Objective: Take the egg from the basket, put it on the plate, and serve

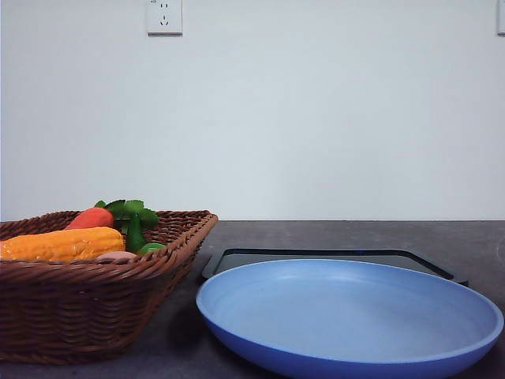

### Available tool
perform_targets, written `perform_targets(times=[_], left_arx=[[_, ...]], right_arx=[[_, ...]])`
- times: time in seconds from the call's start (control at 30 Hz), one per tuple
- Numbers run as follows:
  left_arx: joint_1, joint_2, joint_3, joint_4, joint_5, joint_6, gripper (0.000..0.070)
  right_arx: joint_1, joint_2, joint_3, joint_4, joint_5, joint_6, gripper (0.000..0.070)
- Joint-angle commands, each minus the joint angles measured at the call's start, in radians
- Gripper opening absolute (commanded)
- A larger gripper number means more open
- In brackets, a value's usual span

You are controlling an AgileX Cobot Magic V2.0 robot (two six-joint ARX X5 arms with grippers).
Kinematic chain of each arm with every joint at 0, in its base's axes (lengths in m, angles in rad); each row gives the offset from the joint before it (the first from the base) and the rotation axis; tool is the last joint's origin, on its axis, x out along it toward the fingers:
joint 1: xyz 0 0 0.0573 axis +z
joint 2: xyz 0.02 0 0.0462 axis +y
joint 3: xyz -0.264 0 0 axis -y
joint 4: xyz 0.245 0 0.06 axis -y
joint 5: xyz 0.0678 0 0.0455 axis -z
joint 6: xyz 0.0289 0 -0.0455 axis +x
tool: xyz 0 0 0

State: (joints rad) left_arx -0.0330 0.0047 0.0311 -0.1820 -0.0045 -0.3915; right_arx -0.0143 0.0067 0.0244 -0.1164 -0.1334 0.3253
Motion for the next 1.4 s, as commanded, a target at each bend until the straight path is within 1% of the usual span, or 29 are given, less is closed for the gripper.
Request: perform_targets(times=[0.0, 0.1, 0.17, 0.3, 0.43, 0.53, 0.63, 0.77, 0.83, 0.9, 1.0, 1.13, 1.2, 1.3, 1.37], left_arx=[[0.002, 0.000, -0.024, 0.007, 0.050, -0.081, 0.0000], [0.002, 0.000, -0.021, 0.017, 0.135, -0.083, 0.0000], [0.002, 0.003, 0.000, -0.005, 0.146, -0.088, 0.0000], [0.002, 0.035, 0.070, -0.055, 0.154, -0.088, 0.0000], [0.002, 0.114, 0.152, -0.059, 0.205, -0.084, 0.0000], [0.001, 0.202, 0.218, -0.059, 0.261, -0.065, 0.0000], [0.000, 0.307, 0.285, -0.062, 0.342, -0.032, 0.0000], [-0.002, 0.464, 0.390, -0.104, 0.463, 0.018, 0.0000], [-0.002, 0.542, 0.444, -0.135, 0.525, 0.045, 0.0000], [-0.002, 0.612, 0.494, -0.171, 0.566, 0.076, 0.0000], [-0.008, 0.712, 0.570, -0.242, 0.616, 0.133, 0.0000], [-0.038, 0.816, 0.645, -0.346, 0.682, 0.180, 0.0000], [-0.056, 0.854, 0.664, -0.379, 0.712, 0.206, 0.0000], [-0.093, 0.897, 0.669, -0.390, 0.719, 0.216, 0.0001], [-0.117, 0.919, 0.669, -0.389, 0.719, 0.216, 0.0028]], right_arx=[[0.000, -0.003, 0.025, 0.003, -0.016, 0.078, 0.0000], [0.000, -0.003, 0.051, -0.006, -0.059, 0.095, 0.0000], [0.000, -0.002, 0.075, -0.005, -0.077, 0.094, 0.0000], [0.000, 0.022, 0.147, -0.042, -0.072, 0.094, 0.0000], [0.000, 0.110, 0.250, -0.115, -0.073, 0.084, 0.0000], [0.000, 0.199, 0.324, -0.157, -0.080, 0.055, 0.0000], [0.000, 0.301, 0.401, -0.204, -0.087, 0.024, 0.0000], [0.000, 0.441, 0.502, -0.275, -0.143, -0.032, 0.0000], [0.000, 0.506, 0.549, -0.319, -0.184, -0.052, 0.0000], [0.000, 0.562, 0.584, -0.362, -0.225, -0.065, 0.0000], [0.000, 0.646, 0.626, -0.430, -0.302, -0.100, 0.0000], [0.000, 0.734, 0.644, -0.522, -0.385, -0.159, 0.0000], [0.000, 0.773, 0.644, -0.568, -0.410, -0.181, 0.0000], [0.008, 0.829, 0.644, -0.627, -0.422, -0.199, 0.0000], [0.026, 0.867, 0.643, -0.653, -0.423, -0.216, 0.0007]])
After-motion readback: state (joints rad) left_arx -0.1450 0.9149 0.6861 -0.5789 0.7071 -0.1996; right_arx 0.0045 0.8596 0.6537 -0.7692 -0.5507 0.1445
